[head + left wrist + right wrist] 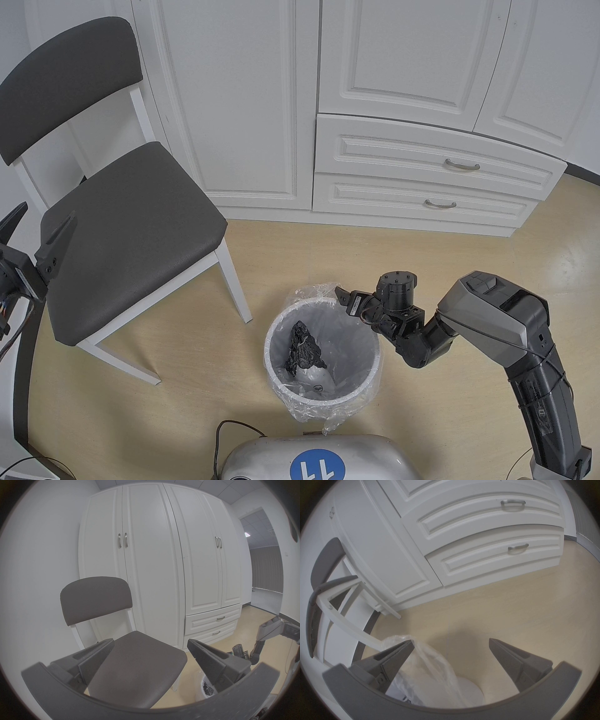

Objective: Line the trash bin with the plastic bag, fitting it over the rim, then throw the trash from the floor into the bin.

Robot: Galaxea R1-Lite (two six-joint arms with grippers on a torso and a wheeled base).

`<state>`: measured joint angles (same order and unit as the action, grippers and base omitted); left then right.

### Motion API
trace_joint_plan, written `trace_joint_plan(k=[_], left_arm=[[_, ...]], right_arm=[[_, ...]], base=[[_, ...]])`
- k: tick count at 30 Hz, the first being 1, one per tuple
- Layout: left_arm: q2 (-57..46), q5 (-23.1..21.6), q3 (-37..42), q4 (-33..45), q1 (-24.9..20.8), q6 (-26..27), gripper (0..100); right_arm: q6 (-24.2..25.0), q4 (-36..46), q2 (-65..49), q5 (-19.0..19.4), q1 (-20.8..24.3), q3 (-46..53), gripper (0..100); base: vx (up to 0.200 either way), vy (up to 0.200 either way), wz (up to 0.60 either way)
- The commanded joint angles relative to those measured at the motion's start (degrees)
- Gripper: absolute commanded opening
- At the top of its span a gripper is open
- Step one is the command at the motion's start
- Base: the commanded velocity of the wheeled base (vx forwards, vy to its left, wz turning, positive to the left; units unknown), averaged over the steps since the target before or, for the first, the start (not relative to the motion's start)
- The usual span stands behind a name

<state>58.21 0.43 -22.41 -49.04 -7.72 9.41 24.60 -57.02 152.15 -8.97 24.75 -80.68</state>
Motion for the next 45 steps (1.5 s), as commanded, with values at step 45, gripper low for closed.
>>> trace_joint_plan(k=[45], left_arm=[[5.25,0.54,2.63,18.54,-4.59,5.27,100]], right_arm=[[-16.51,12.1,-23.13,0.8,-5.06,19.86,100]], base=[[0.0,0.0,0.0]])
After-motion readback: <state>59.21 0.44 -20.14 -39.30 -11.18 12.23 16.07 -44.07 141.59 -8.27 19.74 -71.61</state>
